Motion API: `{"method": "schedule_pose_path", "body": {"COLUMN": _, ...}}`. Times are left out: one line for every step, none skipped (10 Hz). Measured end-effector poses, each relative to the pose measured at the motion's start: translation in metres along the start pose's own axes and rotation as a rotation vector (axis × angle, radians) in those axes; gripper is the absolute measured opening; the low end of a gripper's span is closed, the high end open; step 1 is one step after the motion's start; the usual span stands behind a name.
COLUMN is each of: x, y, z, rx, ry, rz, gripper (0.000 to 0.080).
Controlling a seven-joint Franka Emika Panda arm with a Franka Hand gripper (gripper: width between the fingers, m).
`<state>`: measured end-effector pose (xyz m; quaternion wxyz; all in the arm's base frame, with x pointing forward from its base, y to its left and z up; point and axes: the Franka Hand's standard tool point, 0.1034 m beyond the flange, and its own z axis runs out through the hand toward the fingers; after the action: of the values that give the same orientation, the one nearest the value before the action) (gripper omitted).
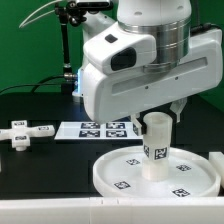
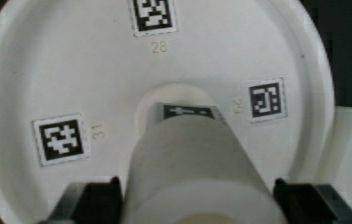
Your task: Assemble round table
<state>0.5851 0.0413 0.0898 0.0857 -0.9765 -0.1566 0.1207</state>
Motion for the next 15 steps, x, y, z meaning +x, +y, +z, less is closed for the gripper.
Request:
{"method": "schedule_pose_path", "body": {"x": 0.0, "y": 0.0, "z": 0.0, "rx": 0.0, "ry": 0.0, "rz": 0.0, "gripper": 0.0407}}
{"method": "schedule_pose_path", "body": {"x": 0.0, "y": 0.0, "z": 0.0, "rx": 0.0, "ry": 0.0, "rz": 0.0, "gripper": 0.0407}}
{"method": "schedule_pose_path", "body": {"x": 0.0, "y": 0.0, "z": 0.0, "rx": 0.0, "ry": 0.0, "rz": 0.0, "gripper": 0.0407}}
{"method": "schedule_pose_path", "body": {"x": 0.0, "y": -0.0001, "z": 0.0, "rx": 0.0, "ry": 0.0, "rz": 0.014, "gripper": 0.0407}}
{"method": "schedule_pose_path", "body": {"x": 0.0002, "y": 0.0, "z": -0.0004, "rx": -0.001, "ry": 0.005, "rz": 0.033, "gripper": 0.0407}}
{"method": "schedule_pose_path", "body": {"x": -0.0001, "y": 0.0001, "z": -0.0016, "rx": -0.011, "ry": 0.033, "rz": 0.07, "gripper": 0.0407}}
{"method": "schedule_pose_path", "body": {"x": -0.0038, "y": -0.0012, "z": -0.0004, "rx": -0.02, "ry": 0.059, "rz": 0.135, "gripper": 0.0409}}
{"method": "schedule_pose_path", "body": {"x": -0.005, "y": -0.0028, "z": 0.001, "rx": -0.009, "ry": 0.073, "rz": 0.247, "gripper": 0.0409}}
{"method": "schedule_pose_path", "body": {"x": -0.0045, "y": -0.002, "z": 0.0011, "rx": 0.0, "ry": 0.093, "rz": 0.342, "gripper": 0.0409}}
{"method": "schedule_pose_path", "body": {"x": -0.0048, "y": -0.0021, "z": 0.001, "rx": 0.002, "ry": 0.106, "rz": 0.433, "gripper": 0.0409}}
{"method": "schedule_pose_path", "body": {"x": -0.0051, "y": -0.002, "z": 0.0007, "rx": 0.005, "ry": 0.119, "rz": 0.519, "gripper": 0.0409}}
{"method": "schedule_pose_path", "body": {"x": -0.0056, "y": -0.0022, "z": 0.0008, "rx": 0.009, "ry": 0.132, "rz": 0.613, "gripper": 0.0409}}
{"method": "schedule_pose_path", "body": {"x": -0.0063, "y": -0.0026, "z": 0.0009, "rx": 0.014, "ry": 0.142, "rz": 0.71, "gripper": 0.0409}}
{"method": "schedule_pose_path", "body": {"x": -0.0065, "y": -0.0027, "z": 0.0008, "rx": 0.018, "ry": 0.144, "rz": 0.765, "gripper": 0.0409}}
{"method": "schedule_pose_path", "body": {"x": -0.0065, "y": -0.0026, "z": 0.0008, "rx": 0.025, "ry": 0.144, "rz": 0.835, "gripper": 0.0409}}
